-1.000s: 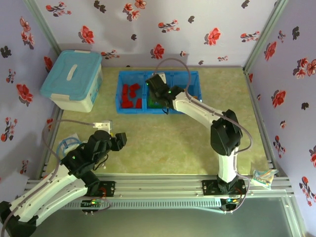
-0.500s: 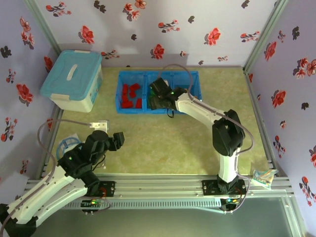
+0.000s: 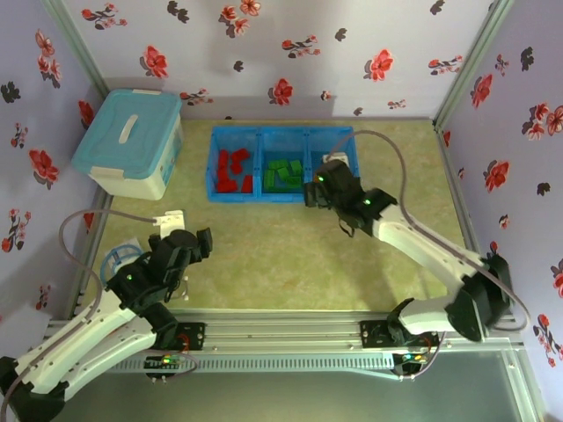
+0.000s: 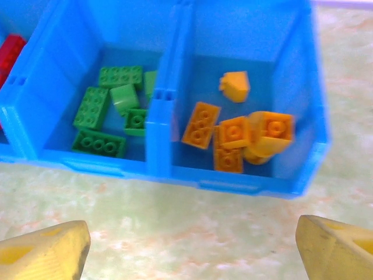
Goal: Sort the legos into containers by color
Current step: Reset both arms
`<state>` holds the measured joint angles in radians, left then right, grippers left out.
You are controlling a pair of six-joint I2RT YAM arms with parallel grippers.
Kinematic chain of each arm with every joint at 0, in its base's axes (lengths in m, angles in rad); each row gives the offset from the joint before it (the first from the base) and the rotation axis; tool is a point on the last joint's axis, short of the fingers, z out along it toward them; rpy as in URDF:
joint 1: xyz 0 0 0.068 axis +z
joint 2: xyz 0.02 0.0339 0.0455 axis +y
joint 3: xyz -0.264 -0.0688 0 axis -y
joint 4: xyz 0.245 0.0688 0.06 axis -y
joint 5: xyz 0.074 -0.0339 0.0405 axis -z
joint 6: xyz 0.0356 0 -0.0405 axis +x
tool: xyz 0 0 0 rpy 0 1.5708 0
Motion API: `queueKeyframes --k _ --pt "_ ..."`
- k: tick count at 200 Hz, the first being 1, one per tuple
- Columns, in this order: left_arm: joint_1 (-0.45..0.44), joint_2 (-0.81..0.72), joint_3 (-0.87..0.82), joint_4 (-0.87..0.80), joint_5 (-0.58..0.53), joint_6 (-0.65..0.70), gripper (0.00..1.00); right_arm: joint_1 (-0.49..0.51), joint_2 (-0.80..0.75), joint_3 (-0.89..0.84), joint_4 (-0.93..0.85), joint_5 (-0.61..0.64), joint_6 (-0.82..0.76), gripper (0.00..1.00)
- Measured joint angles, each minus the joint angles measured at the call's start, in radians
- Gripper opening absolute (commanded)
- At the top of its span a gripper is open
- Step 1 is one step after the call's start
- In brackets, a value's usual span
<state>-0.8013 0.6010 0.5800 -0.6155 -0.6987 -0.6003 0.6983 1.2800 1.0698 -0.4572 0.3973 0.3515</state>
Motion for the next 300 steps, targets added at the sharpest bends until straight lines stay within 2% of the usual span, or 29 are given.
queueKeyframes --k 24,27,34,75,124,178,237,300 --pt "0.0 0.032 0.0 0.002 -0.101 0.01 0.93 -0.014 -0.195 -0.148 0.056 0.08 -0.033 0.94" --pt "0.0 0.036 0.0 0.003 -0.114 0.013 0.97 -0.016 -0.225 -0.172 0.068 0.095 -0.04 0.95" --pt "0.0 0.047 0.0 0.007 -0.144 0.025 0.98 -0.018 -0.283 -0.216 0.083 0.122 -0.056 0.99" --pt "0.0 0.107 -0.002 0.053 -0.321 0.106 0.99 -0.02 -0.605 -0.512 0.19 0.289 -0.15 0.99" --pt "0.001 0.147 -0.072 0.17 -0.45 0.216 0.99 -0.024 -0.816 -0.695 0.179 0.463 -0.171 0.99" --pt "0.024 0.135 -0.139 0.271 -0.498 0.288 0.99 -0.025 -0.895 -0.763 0.165 0.547 -0.17 0.99" --pt "0.03 0.044 -0.372 0.496 -0.532 0.409 1.0 -0.024 -0.895 -0.862 0.191 0.554 -0.173 0.99" --pt "0.058 0.027 -0.385 0.594 -0.542 0.429 1.0 -0.068 -0.908 -0.878 0.252 0.587 -0.173 0.99"
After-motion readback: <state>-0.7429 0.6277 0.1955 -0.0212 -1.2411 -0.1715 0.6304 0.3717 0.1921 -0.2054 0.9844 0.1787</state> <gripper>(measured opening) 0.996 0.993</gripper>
